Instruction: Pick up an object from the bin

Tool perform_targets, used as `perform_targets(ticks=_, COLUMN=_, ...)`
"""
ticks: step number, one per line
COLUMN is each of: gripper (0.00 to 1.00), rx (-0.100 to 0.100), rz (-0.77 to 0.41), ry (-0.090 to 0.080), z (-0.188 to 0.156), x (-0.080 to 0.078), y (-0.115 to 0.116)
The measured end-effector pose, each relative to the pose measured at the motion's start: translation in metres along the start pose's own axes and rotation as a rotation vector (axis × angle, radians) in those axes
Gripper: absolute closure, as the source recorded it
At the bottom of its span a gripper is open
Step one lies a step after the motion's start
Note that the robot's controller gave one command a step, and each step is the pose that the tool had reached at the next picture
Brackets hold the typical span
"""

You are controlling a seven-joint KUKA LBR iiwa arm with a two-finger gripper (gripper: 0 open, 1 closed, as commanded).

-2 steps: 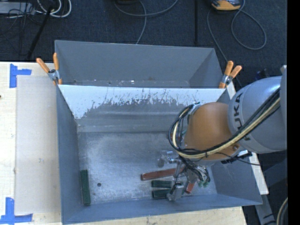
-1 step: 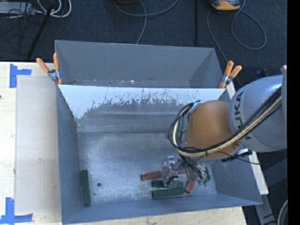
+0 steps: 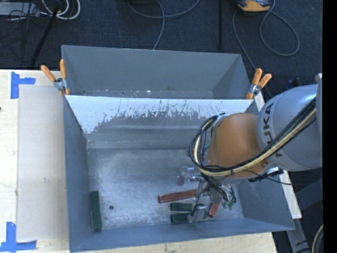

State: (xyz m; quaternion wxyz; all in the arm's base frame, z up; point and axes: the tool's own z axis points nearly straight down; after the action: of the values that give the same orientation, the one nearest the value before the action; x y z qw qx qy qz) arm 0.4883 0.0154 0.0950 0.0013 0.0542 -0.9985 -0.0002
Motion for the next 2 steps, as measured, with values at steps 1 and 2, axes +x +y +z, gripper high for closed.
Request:
perform_targets(ticks=1, gripper=1.0, rx=0.0, rz=0.001, ry=0.0, z=0.0, x=0.0, y=0.0)
perform_targets(ticks=2, gripper=0.0, rx=0.0, rz=0.001, ry=0.0, z=0.0, x=0.0, y=0.0)
